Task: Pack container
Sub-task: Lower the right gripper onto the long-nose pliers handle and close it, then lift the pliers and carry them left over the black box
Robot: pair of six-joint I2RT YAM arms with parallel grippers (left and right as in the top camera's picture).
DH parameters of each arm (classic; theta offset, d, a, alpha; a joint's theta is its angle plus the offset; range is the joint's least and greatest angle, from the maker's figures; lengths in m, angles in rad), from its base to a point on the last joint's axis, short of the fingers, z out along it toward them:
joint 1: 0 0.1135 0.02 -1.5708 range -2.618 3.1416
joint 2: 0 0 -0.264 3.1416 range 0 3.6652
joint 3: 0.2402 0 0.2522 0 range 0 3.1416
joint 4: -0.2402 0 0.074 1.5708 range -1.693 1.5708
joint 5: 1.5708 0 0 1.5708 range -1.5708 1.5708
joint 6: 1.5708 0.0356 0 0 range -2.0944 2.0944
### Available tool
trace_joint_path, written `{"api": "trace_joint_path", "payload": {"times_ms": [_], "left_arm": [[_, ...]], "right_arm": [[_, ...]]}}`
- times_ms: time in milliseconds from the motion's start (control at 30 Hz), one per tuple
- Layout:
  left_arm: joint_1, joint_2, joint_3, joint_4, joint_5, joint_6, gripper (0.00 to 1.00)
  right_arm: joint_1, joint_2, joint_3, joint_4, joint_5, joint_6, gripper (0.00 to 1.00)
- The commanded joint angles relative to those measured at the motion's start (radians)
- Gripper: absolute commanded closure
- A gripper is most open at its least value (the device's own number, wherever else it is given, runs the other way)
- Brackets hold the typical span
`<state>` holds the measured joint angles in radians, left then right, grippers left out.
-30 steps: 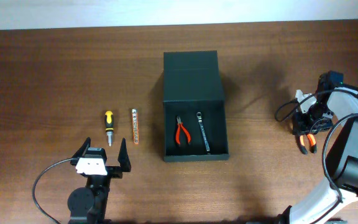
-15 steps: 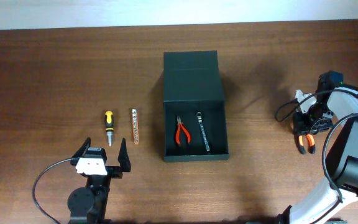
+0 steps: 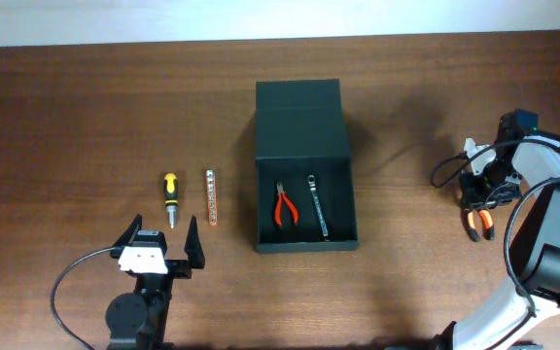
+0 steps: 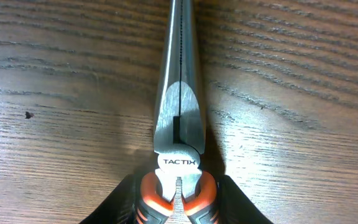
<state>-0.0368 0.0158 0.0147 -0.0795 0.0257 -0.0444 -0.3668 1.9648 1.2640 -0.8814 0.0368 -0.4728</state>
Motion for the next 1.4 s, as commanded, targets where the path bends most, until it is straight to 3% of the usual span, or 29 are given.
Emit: {"api": "trace_joint_path", "payload": {"times_ms": [0, 833, 1167, 1367], "left_arm": [[0.007, -0.004, -0.006, -0.003, -0.007, 0.019, 0.01], [0.007, -0.004, -0.006, -0.003, -0.008, 0.019, 0.01], [0.007, -0.004, -0.006, -0.003, -0.007, 0.019, 0.01], [0.007, -0.004, -0.006, -0.003, -0.007, 0.019, 0.01]], "right_arm": [[-0.007, 0.024, -0.008, 0.000, -0.003, 0.019, 0.68], [-0.007, 0.024, 0.036, 0.015, -0.003, 0.108, 0.78], [-0.007, 0.024, 0.150, -0.012, -0.015, 0.142, 0.81], [-0.006, 0.024, 0.291, -0.072, -0.123, 0.143, 0.82]]}}
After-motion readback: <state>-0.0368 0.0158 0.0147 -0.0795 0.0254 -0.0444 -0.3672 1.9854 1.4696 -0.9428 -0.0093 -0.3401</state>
